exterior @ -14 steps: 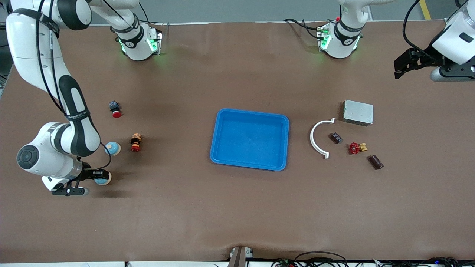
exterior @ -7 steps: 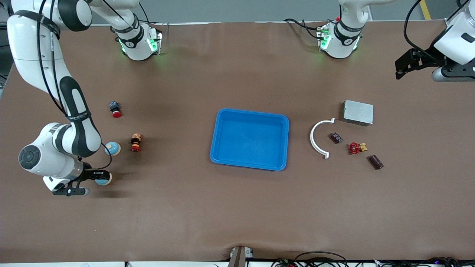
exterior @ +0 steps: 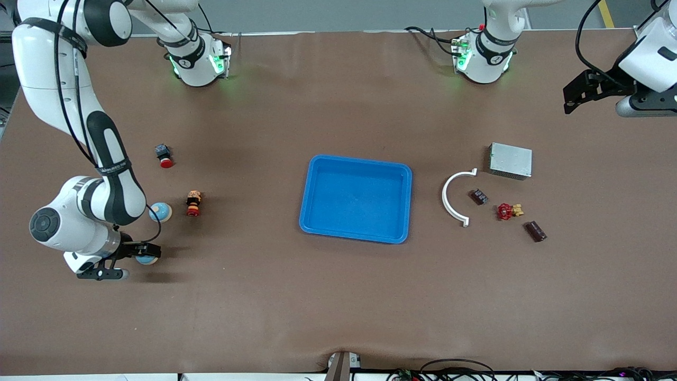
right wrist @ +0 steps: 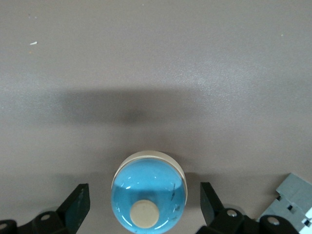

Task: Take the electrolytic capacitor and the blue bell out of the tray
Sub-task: 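Lower the bell, open the right gripper and withdraw it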

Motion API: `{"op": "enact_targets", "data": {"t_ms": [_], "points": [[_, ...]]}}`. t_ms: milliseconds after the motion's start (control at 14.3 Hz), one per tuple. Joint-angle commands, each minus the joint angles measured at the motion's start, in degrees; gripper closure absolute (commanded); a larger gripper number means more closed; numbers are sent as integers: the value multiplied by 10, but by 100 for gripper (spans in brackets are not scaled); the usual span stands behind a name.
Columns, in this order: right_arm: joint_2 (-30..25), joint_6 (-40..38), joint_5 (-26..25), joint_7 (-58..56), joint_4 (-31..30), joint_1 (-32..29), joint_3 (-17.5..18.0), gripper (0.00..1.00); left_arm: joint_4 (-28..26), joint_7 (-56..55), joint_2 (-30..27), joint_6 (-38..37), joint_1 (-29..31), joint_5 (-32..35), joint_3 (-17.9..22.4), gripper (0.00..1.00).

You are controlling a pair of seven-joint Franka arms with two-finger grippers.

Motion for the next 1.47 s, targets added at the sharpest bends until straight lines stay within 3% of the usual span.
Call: {"op": "enact_targets", "data": {"t_ms": [0, 280, 769, 1398], "points": [[-7, -7, 10, -7, 10, -2, 6, 0, 0, 11, -3, -5, 16, -12, -3, 0], [-71, -198, 4, 6, 77, 1, 2, 0, -1, -1, 8, 19, 14, -13, -3, 0], [-234, -280, -13, 137, 22, 46, 4, 0, 3, -11, 5, 16, 16, -9, -3, 0], [-336, -403, -63, 156, 36, 57, 3, 0, 2, -11, 2, 17, 21, -4, 4, 0]]}}
